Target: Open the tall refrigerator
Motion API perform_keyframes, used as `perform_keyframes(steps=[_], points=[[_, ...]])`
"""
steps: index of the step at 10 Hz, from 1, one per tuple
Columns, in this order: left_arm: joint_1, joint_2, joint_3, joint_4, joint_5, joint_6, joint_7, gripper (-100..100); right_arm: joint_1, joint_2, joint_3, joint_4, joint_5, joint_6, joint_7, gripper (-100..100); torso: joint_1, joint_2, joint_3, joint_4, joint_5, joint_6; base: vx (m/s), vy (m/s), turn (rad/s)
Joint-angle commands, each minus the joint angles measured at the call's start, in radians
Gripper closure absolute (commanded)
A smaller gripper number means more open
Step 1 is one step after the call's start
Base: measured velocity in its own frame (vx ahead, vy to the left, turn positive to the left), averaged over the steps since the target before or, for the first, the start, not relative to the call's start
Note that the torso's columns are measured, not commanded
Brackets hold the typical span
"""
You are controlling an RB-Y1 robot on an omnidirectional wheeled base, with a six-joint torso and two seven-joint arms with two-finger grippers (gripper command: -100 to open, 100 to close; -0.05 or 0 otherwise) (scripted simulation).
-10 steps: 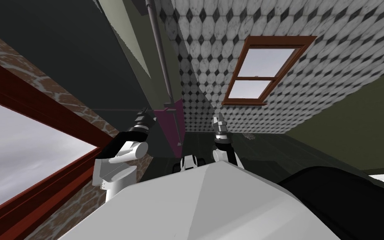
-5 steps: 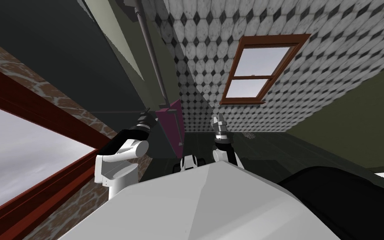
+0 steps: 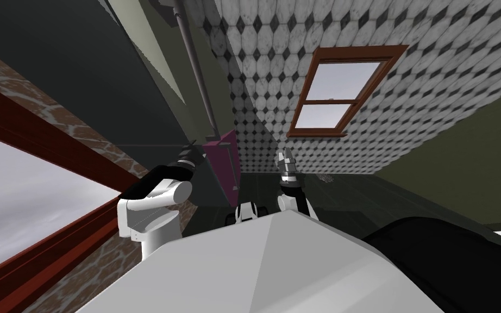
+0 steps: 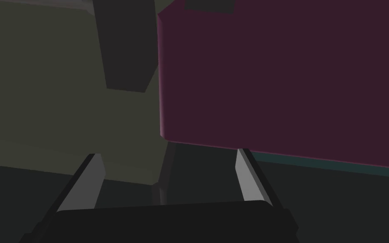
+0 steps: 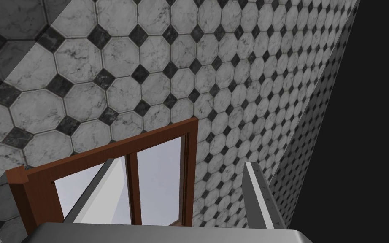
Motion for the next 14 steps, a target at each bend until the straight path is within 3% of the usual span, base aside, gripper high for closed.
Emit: perform_keyframes(steps=[1, 4, 11, 14], points=[[-0.033, 0.007, 0.005, -0.041, 0.002, 0.068, -0.001, -100, 0.0, 0.0, 0.0, 0.0, 0.0, 0.0, 0.0, 0, -0.001, 0.001, 0.0, 0.002, -0.001, 0.0, 0.002, -0.06, 0.01], [-0.053, 0.014, 0.01, -0.118, 0.001, 0.115, -0.003, -100, 0.0, 0.0, 0.0, 0.0, 0.0, 0.0, 0.0, 0, -0.002, 0.009, 0.004, 0.011, -0.005, 0.0, -0.004, -0.042, 0.012], [-0.053, 0.014, 0.01, -0.121, 0.001, 0.115, -0.003, -100, 0.0, 0.0, 0.0, 0.0, 0.0, 0.0, 0.0, 0, -0.008, 0.016, 0.008, 0.017, -0.009, 0.0, 0.0, 0.002, -0.003], [-0.057, 0.016, 0.011, -0.166, 0.001, 0.127, -0.003, -100, 0.0, 0.0, 0.0, 0.0, 0.0, 0.0, 0.0, 0, -0.009, 0.016, 0.007, 0.018, -0.01, 0.001, 0.005, -0.015, 0.004]])
